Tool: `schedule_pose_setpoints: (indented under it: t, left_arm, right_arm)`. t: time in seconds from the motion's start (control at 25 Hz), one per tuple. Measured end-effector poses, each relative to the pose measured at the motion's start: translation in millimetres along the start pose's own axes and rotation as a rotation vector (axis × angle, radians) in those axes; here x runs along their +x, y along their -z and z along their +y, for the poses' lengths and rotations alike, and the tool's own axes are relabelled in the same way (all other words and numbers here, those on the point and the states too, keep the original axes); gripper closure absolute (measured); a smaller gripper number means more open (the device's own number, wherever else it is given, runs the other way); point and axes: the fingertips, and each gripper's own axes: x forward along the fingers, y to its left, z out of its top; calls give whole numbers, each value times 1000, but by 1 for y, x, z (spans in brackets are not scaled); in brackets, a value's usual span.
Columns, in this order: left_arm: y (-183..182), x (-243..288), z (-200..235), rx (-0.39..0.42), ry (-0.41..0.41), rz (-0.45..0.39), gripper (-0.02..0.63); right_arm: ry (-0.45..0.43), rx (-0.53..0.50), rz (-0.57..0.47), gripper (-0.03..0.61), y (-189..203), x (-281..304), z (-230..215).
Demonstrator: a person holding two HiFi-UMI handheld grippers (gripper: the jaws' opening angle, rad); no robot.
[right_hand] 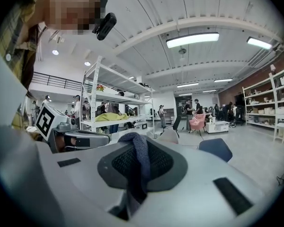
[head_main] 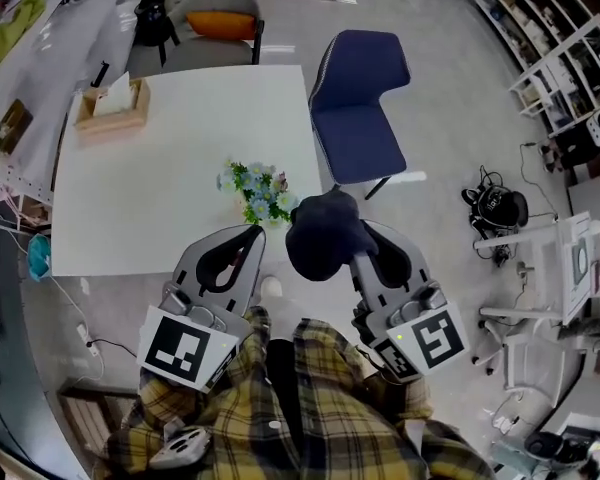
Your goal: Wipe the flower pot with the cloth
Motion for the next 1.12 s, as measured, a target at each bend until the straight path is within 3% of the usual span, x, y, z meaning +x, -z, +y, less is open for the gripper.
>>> schedule_pose_setpoints:
  t: [0.36,0.68,1.12]
  left_arm:
    - [11,26,40,-44,-148,27,604]
    - [25,34,64,-64,-180,86,604]
    - [104,28,81,-91,-209,223,601]
  right_arm:
    - [-77,-22,11,561,-9,40,-48]
    - [-50,11,37,561,2,45,-65]
    - [-7,64,142,561,64,48,-87]
